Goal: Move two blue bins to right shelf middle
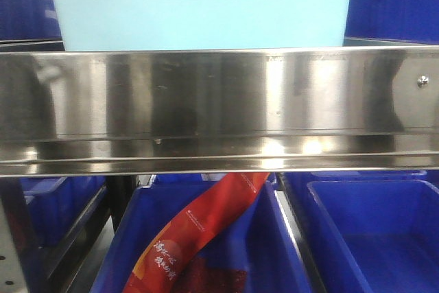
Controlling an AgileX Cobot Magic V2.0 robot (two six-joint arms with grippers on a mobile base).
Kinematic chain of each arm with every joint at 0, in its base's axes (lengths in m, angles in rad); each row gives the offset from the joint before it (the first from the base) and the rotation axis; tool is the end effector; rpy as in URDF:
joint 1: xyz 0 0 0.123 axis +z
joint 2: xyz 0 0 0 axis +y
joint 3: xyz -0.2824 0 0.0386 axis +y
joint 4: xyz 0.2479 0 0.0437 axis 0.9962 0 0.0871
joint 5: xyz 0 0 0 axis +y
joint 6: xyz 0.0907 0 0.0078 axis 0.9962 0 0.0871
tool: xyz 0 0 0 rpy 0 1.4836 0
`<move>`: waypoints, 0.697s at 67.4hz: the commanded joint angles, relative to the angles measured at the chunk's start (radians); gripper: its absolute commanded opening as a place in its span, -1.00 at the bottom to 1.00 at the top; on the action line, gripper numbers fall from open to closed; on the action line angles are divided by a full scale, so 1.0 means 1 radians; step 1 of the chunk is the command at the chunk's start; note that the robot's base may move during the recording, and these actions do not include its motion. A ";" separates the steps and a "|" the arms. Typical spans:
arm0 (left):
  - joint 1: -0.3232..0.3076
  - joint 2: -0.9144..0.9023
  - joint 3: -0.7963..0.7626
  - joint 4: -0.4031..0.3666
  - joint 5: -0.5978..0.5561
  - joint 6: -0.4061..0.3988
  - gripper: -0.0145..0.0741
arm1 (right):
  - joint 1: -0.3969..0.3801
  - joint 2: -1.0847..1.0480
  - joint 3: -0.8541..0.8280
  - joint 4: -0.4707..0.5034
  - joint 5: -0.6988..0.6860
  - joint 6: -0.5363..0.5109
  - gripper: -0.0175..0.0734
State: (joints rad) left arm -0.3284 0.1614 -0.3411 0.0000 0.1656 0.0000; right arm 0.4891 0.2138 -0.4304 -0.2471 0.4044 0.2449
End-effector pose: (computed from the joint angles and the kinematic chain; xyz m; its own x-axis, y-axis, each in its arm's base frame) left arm 0.0513 -0.0175 0.3029 0.0957 -0.0326 -0.9949 0.3225 0.9466 0.0000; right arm 0.0528 0.0182 0.3084 -0.0855 -0.0263 -0.9960 -0.3816 0.9243 0.0083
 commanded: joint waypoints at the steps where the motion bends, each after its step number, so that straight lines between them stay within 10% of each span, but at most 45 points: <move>1: -0.004 -0.007 0.002 0.000 -0.025 0.000 -0.92 | 0.000 -0.004 0.003 -0.014 -0.023 0.001 -0.97; 47: 0.202 -0.161 0.341 -0.085 -0.067 0.120 -0.92 | 0.000 -0.004 0.003 -0.014 -0.023 0.001 -0.97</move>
State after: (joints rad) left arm -0.1280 0.0077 -0.0237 -0.0736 0.1549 0.1202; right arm 0.4891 0.2138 -0.4304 -0.2471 0.4044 0.2449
